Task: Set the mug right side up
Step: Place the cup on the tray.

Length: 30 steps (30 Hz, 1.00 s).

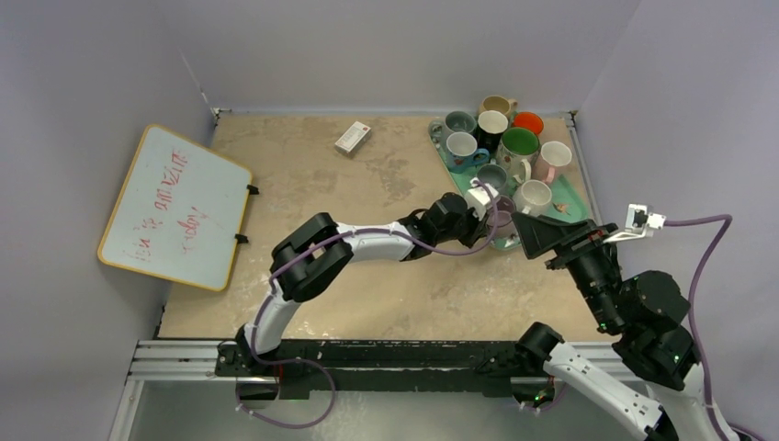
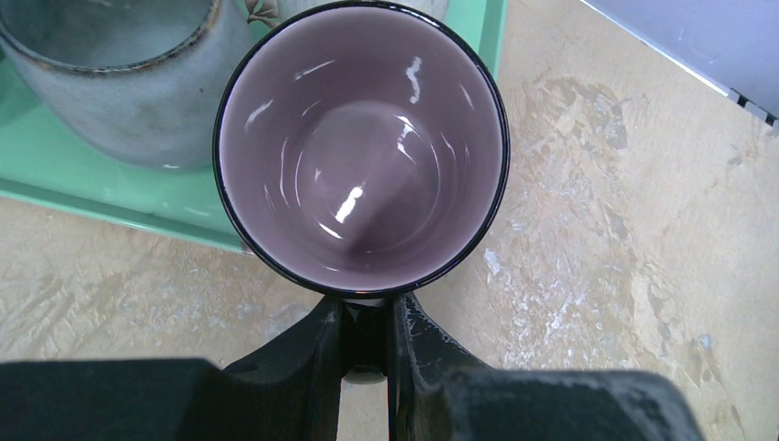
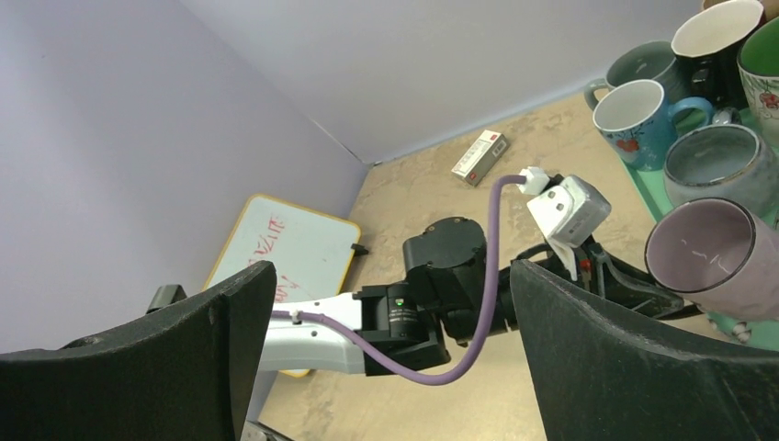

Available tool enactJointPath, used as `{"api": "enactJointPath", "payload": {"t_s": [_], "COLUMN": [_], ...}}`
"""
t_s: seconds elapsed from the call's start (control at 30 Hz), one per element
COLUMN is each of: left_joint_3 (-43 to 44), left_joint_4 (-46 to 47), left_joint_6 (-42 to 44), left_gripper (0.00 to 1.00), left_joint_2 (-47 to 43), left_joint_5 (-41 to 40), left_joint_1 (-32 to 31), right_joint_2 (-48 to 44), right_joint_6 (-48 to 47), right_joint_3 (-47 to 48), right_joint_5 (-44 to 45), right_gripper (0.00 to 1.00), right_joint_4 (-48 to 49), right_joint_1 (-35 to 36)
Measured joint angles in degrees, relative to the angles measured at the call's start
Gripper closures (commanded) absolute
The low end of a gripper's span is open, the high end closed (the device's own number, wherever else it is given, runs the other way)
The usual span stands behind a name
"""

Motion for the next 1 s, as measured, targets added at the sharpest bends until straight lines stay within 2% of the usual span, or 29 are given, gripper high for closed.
{"api": "enactJointPath", "payload": {"t_s": [0.43,0.53,0.6,0.7,0.87,1.0], "left_joint_3": [8.3,9.0,9.3,9.7,11.1,11.3], "left_joint_4": [-3.0,-3.7,-4.4,-4.5,-3.0,-2.7], "left_joint_6": [0.6,0.8,0.8,0.8,-0.5,-1.6], "left_gripper": [1.00,0.89,0.78,0.69,0.66,0.69], "left_joint_2": [7.2,7.6,7.6,7.6,7.6,7.6], "left_joint_5": [-0.8,-0.7,-0.7,-0.4,1.3,2.4], "left_joint_1": [-0.2,-0.2,-0.2,-0.2,-0.2,-0.2], "right_joint_2": [-1.7,-1.7,-1.7,-1.9,-2.7,-3.1], "right_joint_6": [-0.8,-0.7,-0.7,-0.7,-0.7,-0.7], "right_joint_3": [0.0,0.0,0.0,0.0,0.0,-0.1], "right_joint_5": [1.5,1.5,1.6,1.6,2.0,2.5], "right_gripper": [0.01,0.01,0.01,0.01,0.01,0.01], "right_joint_4": [-1.2,-1.6,-1.8,-1.9,-1.8,-1.8], "right_joint_1": [0.0,0.0,0.0,0.0,0.0,0.0]}}
